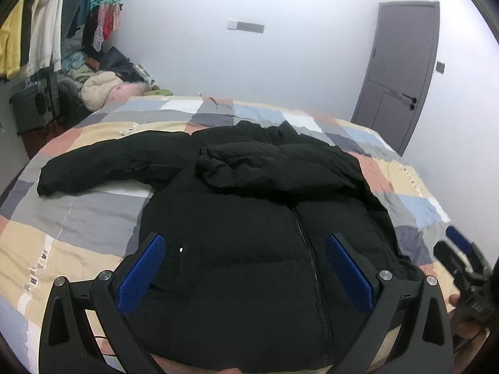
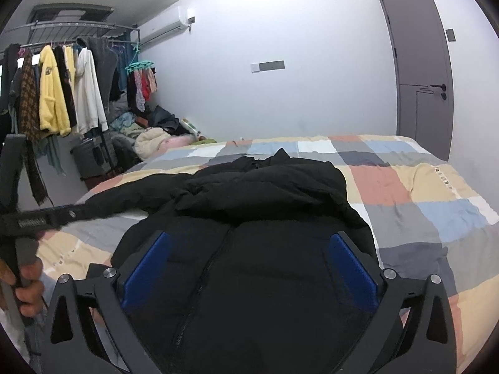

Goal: Fold large clothes
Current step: 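Grasp the sleeve cuff nearest the left tool with the left tool, then lift and carry the held sleeve across the jacket toward the right tool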

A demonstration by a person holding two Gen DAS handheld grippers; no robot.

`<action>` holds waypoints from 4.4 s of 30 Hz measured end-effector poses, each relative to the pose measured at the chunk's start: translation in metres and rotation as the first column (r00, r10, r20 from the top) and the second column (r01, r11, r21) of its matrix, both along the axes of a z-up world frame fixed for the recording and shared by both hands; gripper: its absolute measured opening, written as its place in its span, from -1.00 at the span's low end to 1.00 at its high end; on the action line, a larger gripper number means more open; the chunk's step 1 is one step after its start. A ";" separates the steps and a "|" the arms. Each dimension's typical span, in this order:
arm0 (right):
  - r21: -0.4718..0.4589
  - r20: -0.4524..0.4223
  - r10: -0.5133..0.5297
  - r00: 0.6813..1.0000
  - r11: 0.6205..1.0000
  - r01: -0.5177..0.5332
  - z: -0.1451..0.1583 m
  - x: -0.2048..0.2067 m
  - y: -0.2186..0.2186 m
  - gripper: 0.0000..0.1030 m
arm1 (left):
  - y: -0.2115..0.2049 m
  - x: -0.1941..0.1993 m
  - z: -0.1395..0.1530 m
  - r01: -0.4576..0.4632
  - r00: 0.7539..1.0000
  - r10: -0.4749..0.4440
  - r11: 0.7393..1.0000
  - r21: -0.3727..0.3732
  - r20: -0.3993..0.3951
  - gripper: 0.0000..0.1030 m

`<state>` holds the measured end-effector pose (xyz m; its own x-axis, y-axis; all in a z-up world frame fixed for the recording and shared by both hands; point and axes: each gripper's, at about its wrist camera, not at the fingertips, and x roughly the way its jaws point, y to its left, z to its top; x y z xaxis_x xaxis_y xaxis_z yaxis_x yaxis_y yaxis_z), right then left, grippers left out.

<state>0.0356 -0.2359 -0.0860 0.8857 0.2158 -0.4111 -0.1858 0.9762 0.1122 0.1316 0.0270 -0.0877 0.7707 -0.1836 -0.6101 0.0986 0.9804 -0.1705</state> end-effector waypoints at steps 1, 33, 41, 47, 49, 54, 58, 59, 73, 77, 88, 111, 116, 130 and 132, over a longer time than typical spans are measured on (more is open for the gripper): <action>-0.005 0.002 -0.001 1.000 1.000 0.001 -0.001 0.000 0.001 1.00 | 0.006 0.002 0.002 0.000 1.000 0.000 1.000 -0.008 -0.002 0.99; -0.018 -0.173 -0.154 0.973 0.988 0.153 -0.038 0.053 0.021 1.00 | 0.454 0.204 -0.155 -0.469 0.883 0.364 0.693 -0.548 -0.296 0.97; -0.072 -0.208 -0.214 0.954 0.976 0.203 -0.043 0.074 0.038 1.00 | 0.510 0.237 -0.195 -0.508 0.855 0.445 0.610 -0.608 -0.267 0.93; -0.071 -0.233 -0.250 0.940 0.968 0.240 -0.046 0.084 0.039 1.00 | 0.528 0.262 -0.207 -0.509 0.847 0.463 0.563 -0.651 -0.262 0.87; -0.073 -0.243 -0.255 0.936 0.967 0.245 -0.047 0.087 0.039 1.00 | 0.530 0.267 -0.209 -0.511 0.842 0.468 0.535 -0.672 -0.267 0.86; -0.089 -0.260 -0.250 0.933 0.968 0.234 -0.052 0.089 0.042 1.00 | 0.531 0.277 -0.210 -0.520 0.836 0.468 0.512 -0.683 -0.286 0.26; -0.084 -0.250 -0.246 0.936 0.969 0.232 -0.048 0.087 0.040 1.00 | 0.533 0.277 -0.203 -0.526 0.835 0.469 0.526 -0.668 -0.287 -0.19; -0.083 -0.246 -0.245 0.938 0.969 0.232 -0.047 0.086 0.039 1.00 | 0.532 0.277 -0.197 -0.528 0.835 0.473 0.542 -0.654 -0.282 -0.34; -0.067 -0.207 -0.195 0.959 0.980 0.185 -0.033 0.071 0.039 1.00 | 0.496 0.248 -0.048 -0.494 0.859 0.489 0.718 -0.490 -0.150 -0.90; -0.049 -0.195 -0.171 0.966 0.985 0.165 -0.029 0.064 0.036 1.00 | 0.479 0.242 -0.008 -0.478 0.868 0.483 0.749 -0.459 -0.117 -0.92; -0.013 -0.148 -0.112 0.983 0.994 0.112 -0.016 0.049 0.028 1.00 | 0.406 0.230 0.091 -0.394 0.913 0.406 0.842 -0.368 -0.048 -0.92; 0.025 -0.069 -0.049 0.996 0.998 0.051 -0.002 0.035 -0.017 1.00 | 0.105 0.214 0.215 -0.072 0.986 0.100 0.978 -0.195 0.136 -0.91; 0.037 -0.065 -0.050 0.997 0.998 0.053 0.000 0.033 -0.030 1.00 | 0.028 0.221 0.209 -0.018 0.991 0.041 0.985 -0.171 0.131 -0.91; 0.075 -0.064 -0.044 0.997 0.996 0.049 -0.002 0.035 -0.062 1.00 | -0.172 0.254 0.118 0.129 0.991 -0.126 0.990 -0.056 0.054 -0.90; 0.090 -0.063 -0.045 0.997 0.995 0.050 -0.004 0.038 -0.068 1.00 | -0.188 0.264 0.102 0.140 0.990 -0.139 0.989 -0.039 0.028 -0.90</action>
